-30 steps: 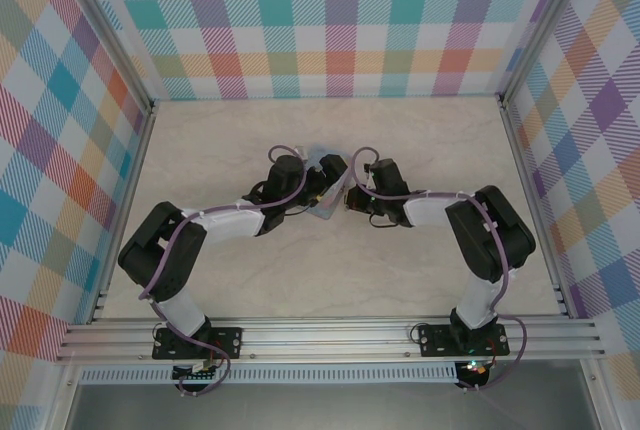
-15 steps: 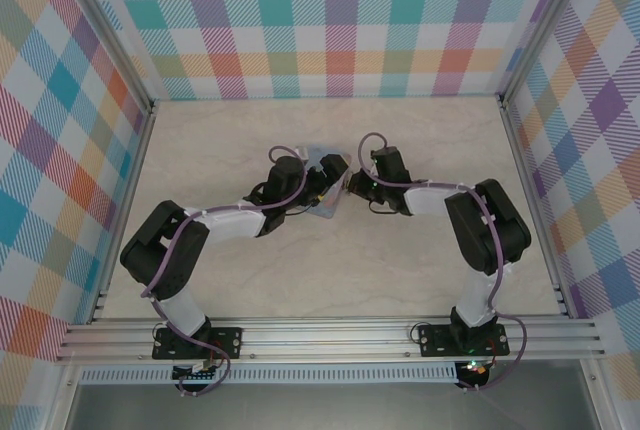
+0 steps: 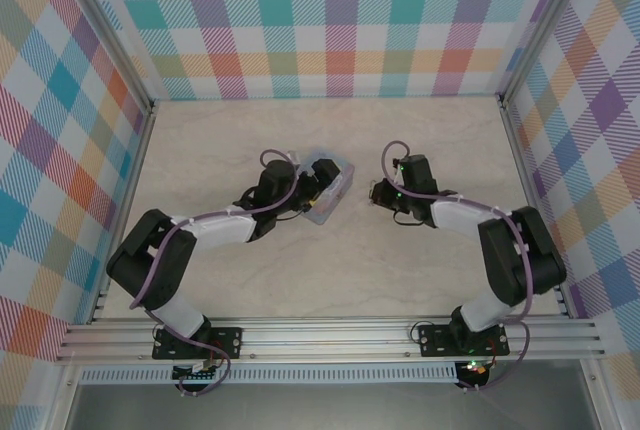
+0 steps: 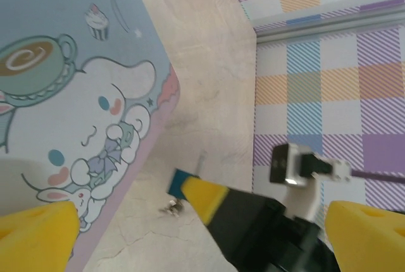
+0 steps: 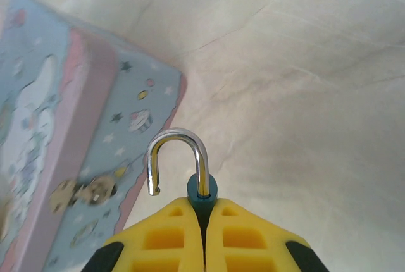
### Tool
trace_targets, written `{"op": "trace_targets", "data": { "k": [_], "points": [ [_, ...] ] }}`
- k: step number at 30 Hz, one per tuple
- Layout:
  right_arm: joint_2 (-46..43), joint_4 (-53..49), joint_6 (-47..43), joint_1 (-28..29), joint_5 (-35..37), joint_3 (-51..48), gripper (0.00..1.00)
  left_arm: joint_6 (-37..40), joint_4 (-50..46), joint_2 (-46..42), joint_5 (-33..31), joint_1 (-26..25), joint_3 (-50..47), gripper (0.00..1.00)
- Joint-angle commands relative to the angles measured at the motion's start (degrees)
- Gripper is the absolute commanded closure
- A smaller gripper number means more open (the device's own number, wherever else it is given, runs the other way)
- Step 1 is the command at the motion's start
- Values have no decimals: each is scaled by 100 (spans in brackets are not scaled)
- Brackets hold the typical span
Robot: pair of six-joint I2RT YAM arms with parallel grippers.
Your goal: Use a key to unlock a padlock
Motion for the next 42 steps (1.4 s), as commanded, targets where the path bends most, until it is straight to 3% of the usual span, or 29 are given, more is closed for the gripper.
{"op": "trace_targets", "data": {
  "k": [1, 6, 11, 21, 27, 33, 42],
  "points": [
    [-415, -943, -509, 19, -919, -93, 100, 286, -1231, 66, -75, 285, -264, 0],
    [-783, -1365, -324, 145, -1397, -599, 100, 699, -1554, 134, 54, 679, 48, 0],
    [-493, -1390, -247, 347, -1498, -790, 100, 774, -1441, 277, 464, 1063, 280, 0],
    [-139, -1341, -324, 406, -1288, -839, 99, 1283, -2232, -850, 408, 1186, 364, 0],
    [-424, -1564, -374, 380, -840, -863, 79, 1467, -2804, -1949, -222, 1355, -27, 0],
    [-1443, -2038, -609, 146, -218, -827, 60, 1807, -3524, -2953, -753, 1714, -336, 0],
    [-2519, -2320, -1338, -723, 233, -419, 34, 2041, -3617, -3789, -1203, 2791, -1041, 0]
  ]
}}
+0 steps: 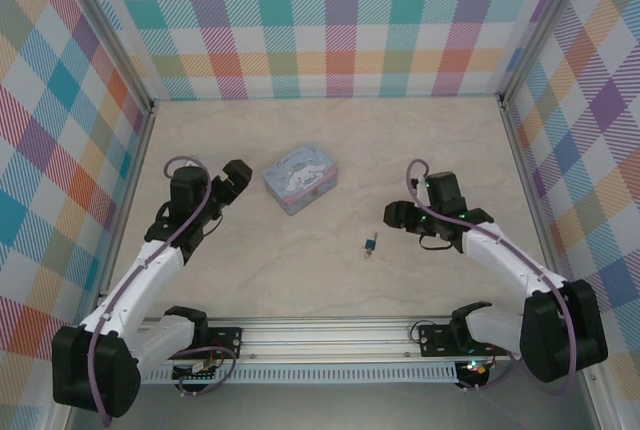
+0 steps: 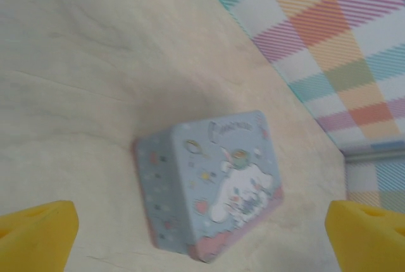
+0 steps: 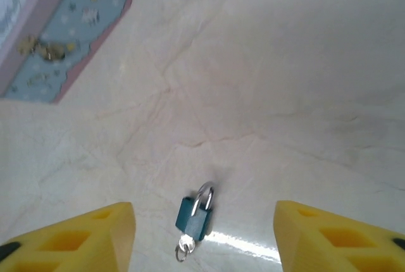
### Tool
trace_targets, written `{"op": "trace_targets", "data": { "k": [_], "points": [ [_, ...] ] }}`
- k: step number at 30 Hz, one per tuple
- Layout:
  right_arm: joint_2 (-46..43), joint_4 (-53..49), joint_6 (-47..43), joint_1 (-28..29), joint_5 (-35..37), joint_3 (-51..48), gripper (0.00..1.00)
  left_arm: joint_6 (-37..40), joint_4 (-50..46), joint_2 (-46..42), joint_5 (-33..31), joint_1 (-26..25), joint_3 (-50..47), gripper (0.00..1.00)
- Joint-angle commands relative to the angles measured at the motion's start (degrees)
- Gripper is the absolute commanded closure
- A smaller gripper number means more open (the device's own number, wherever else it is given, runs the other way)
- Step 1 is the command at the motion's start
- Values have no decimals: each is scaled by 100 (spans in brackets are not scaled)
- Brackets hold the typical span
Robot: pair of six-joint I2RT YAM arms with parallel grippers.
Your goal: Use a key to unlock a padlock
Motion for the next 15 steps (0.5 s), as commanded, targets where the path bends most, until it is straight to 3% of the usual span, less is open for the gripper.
{"op": "trace_targets", "data": {
  "k": [1, 5, 10, 15],
  "points": [
    [-313, 3, -504, -411, 314, 217, 31, 324, -341, -217, -552, 375, -117, 0],
    [-566, 681, -943, -969, 725, 42, 0, 1150, -245, -265, -1551, 510, -294, 0],
    [-339, 2218, -1725, -1566, 1156, -558, 0, 2352, 736, -214, -2598, 521, -893, 0],
    [511, 4273, -1843, -1967, 1121, -1150, 0, 3289, 1930, 52, -2726, 530, -1445, 0]
  ]
}}
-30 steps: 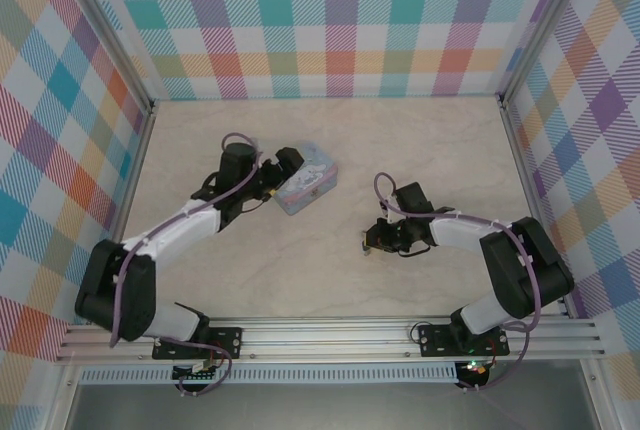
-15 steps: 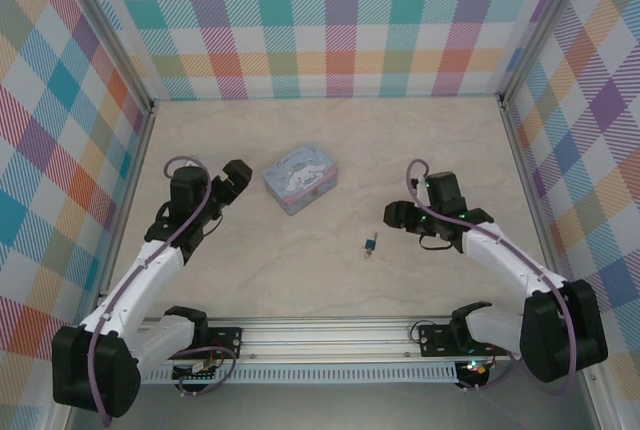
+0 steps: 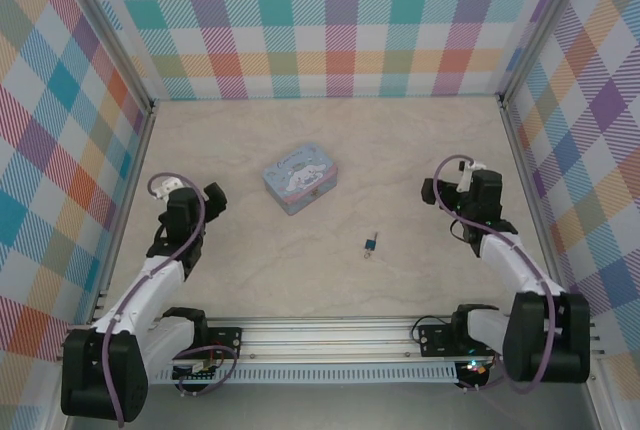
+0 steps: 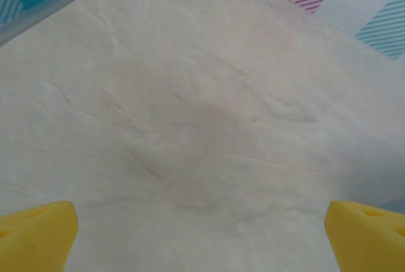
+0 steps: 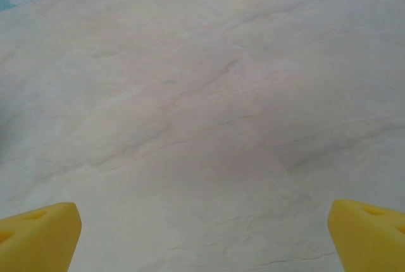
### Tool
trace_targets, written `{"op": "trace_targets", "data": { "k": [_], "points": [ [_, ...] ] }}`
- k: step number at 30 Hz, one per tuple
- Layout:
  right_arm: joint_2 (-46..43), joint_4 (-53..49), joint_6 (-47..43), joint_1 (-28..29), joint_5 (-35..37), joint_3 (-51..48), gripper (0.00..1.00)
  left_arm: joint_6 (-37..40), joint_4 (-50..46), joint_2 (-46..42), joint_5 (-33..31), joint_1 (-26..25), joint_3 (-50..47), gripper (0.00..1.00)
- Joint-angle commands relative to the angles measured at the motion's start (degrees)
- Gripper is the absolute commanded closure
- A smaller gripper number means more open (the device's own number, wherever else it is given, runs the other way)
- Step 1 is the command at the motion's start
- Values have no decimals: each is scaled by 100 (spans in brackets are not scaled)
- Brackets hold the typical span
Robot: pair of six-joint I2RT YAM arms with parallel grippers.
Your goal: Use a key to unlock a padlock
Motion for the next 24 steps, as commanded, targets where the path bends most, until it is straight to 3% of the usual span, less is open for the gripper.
{"op": "trace_targets", "data": {
  "k": [1, 3, 6, 10, 15, 24],
  "points": [
    [578, 2169, -373, -144, 54, -432, 0, 996, 1081, 209, -407, 68, -212, 0],
    [976, 3190, -448, -140, -72, -655, 0, 1177, 1505, 377, -279, 70, -353, 0],
    [1407, 3697, -529, -144, -296, -771, 0, 1430, 2162, 680, 56, 103, -519, 0],
    [2165, 5263, -524, -145, -426, -1190, 0, 1741, 2985, 1169, 577, 120, -664, 0],
    [2074, 3994, -665, -105, -546, -628, 0, 1977, 3689, 1777, 1097, 119, -655, 0],
    [2091, 3956, -750, 34, -310, -590, 0, 2188, 5445, 3463, 1469, 138, -592, 0]
  ]
}}
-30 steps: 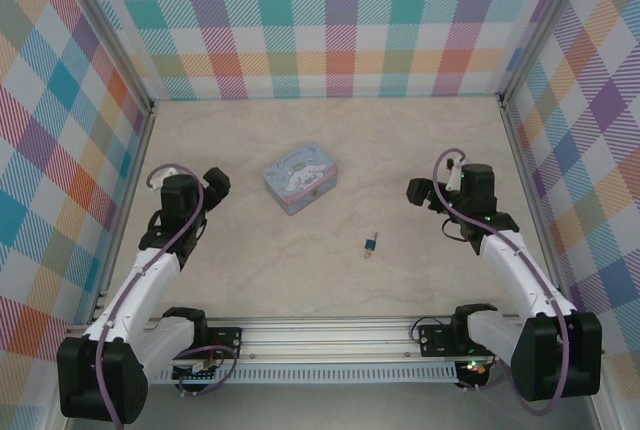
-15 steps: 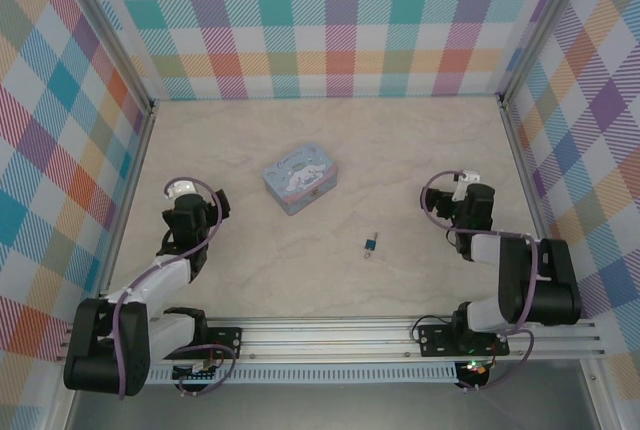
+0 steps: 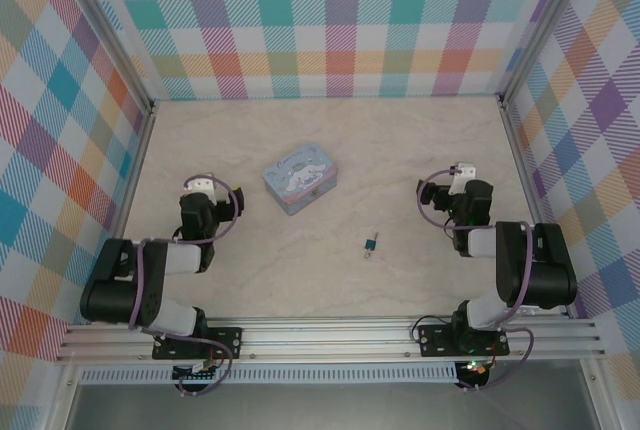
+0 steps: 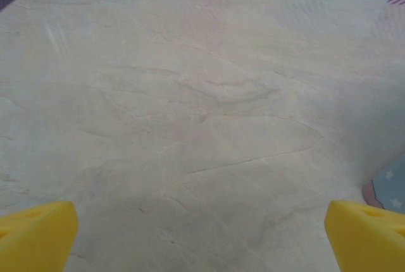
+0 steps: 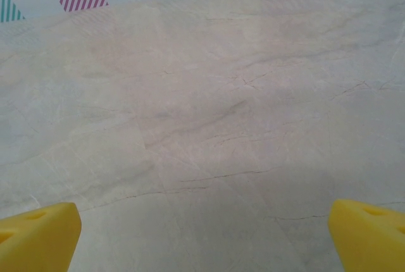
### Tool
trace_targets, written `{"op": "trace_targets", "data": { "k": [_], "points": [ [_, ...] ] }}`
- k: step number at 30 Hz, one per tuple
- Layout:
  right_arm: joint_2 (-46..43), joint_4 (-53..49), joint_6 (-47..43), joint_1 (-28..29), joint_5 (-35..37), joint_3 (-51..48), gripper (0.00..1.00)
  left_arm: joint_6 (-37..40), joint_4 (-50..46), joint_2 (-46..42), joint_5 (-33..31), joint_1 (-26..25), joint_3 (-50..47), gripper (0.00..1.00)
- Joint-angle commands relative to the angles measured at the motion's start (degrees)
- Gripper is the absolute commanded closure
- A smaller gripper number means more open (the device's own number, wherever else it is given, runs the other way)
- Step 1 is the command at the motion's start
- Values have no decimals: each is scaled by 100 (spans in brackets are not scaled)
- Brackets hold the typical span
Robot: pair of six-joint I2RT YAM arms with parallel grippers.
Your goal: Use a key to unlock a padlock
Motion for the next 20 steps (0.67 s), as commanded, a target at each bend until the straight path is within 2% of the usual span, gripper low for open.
{"op": "trace_targets", "data": {
  "k": [1, 2, 3, 20],
  "points": [
    [12, 66, -170, 80, 72, 103, 0, 84, 506, 423, 94, 63, 178, 0],
    [16, 41, -175, 92, 85, 113, 0, 21, -57, 323, -70, 67, 406, 0],
    [11, 48, -190, 106, 103, 114, 0, -39, -163, 395, -214, 69, 540, 0],
    [21, -84, -286, 163, 51, 184, 0, -13, -117, 374, -166, 62, 494, 0]
  ]
}}
